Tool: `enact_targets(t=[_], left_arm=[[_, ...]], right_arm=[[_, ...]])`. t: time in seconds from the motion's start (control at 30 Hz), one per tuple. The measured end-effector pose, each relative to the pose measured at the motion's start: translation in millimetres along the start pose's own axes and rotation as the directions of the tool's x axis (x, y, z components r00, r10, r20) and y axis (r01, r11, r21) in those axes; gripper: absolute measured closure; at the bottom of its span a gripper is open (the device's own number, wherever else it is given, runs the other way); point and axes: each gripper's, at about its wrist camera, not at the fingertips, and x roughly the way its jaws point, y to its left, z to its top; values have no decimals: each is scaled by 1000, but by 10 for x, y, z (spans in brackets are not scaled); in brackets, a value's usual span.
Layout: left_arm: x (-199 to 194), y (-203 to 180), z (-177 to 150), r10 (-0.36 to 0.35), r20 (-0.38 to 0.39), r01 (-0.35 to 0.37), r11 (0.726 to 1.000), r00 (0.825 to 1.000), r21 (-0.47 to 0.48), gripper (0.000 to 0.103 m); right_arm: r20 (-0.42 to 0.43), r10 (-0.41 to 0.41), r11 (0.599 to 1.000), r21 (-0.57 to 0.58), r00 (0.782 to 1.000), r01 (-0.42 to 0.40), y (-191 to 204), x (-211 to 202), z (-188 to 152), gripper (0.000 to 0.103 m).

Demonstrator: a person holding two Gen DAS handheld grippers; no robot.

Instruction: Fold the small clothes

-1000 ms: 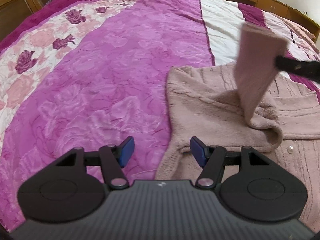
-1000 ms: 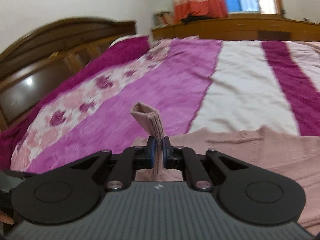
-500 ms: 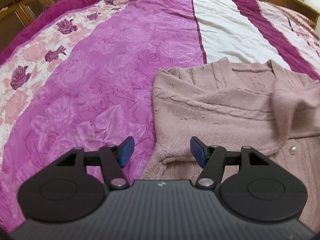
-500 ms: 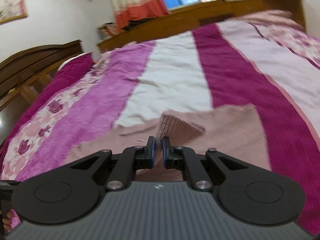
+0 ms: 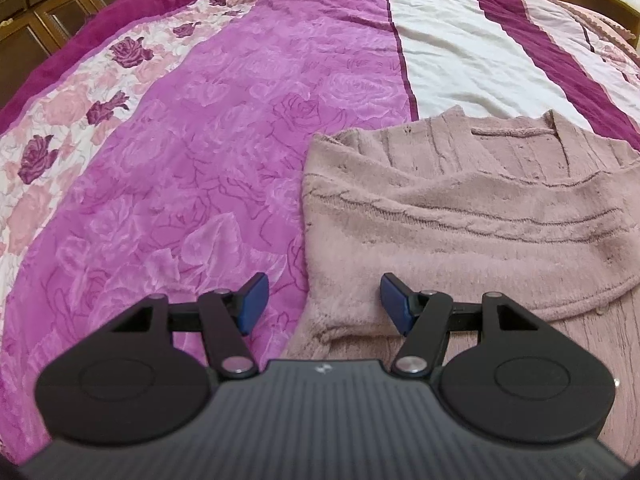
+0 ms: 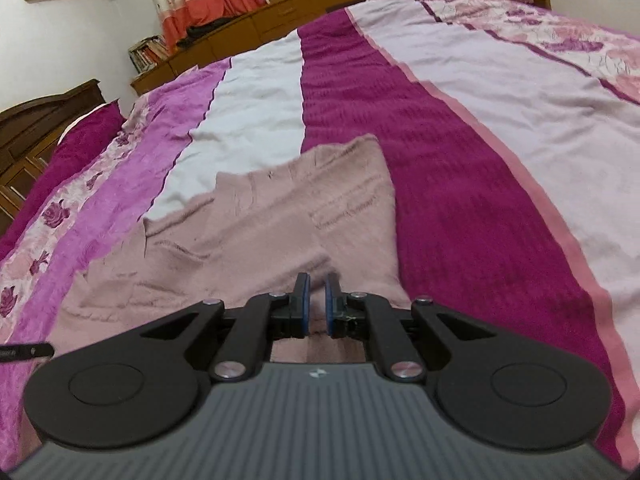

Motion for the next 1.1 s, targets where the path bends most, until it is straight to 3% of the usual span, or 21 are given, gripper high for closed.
enact_targets(t=[0.13, 0.3, 0.53, 0.77, 0.83, 0.87, 0.9, 0.97, 1.03, 1.07, 1.1], left_arm=[[65, 32, 122, -8, 8, 8, 1000, 1000, -24, 39], [207, 121, 355, -22, 43, 26, 995, 999, -93, 39], [658, 266, 643, -11, 63, 23, 980, 998, -199, 40], [892, 247, 647, -172, 121, 199, 939, 978, -279, 41], [893, 177, 624, -171, 135, 201, 946, 976, -254, 52], [896, 143, 619, -160, 135, 188, 955, 978, -229, 77], [903, 120, 611, -152, 132, 178, 961, 980, -212, 88], [876, 130, 589, -152, 158, 183, 960, 976, -210, 90], [838, 169, 587, -128, 183, 168, 961, 975, -221, 91], [821, 201, 593, -112, 192, 155, 961, 975, -229, 91], [813, 228, 601, -99, 198, 146, 960, 975, -238, 91]], right_arm=[[4, 42, 999, 33, 999, -42, -21, -53, 48, 93], [21, 63, 997, 39, 998, -63, 63, 14, 174, 61], [6, 46, 999, 27, 999, -46, 113, 212, 205, 59], [11, 55, 997, 53, 998, -56, 42, 247, 186, 59], [15, 54, 997, 50, 998, -54, 53, 261, 187, 59], [16, 50, 998, 42, 999, -51, 71, 277, 189, 59], [18, 48, 998, 36, 999, -48, 83, 284, 185, 59], [21, 45, 999, 24, 999, -45, 118, 311, 188, 59], [25, 38, 999, 7, 999, -38, 152, 325, 193, 66], [29, 39, 999, -9, 999, -39, 178, 329, 196, 88], [32, 42, 999, -28, 999, -41, 210, 329, 206, 96]])
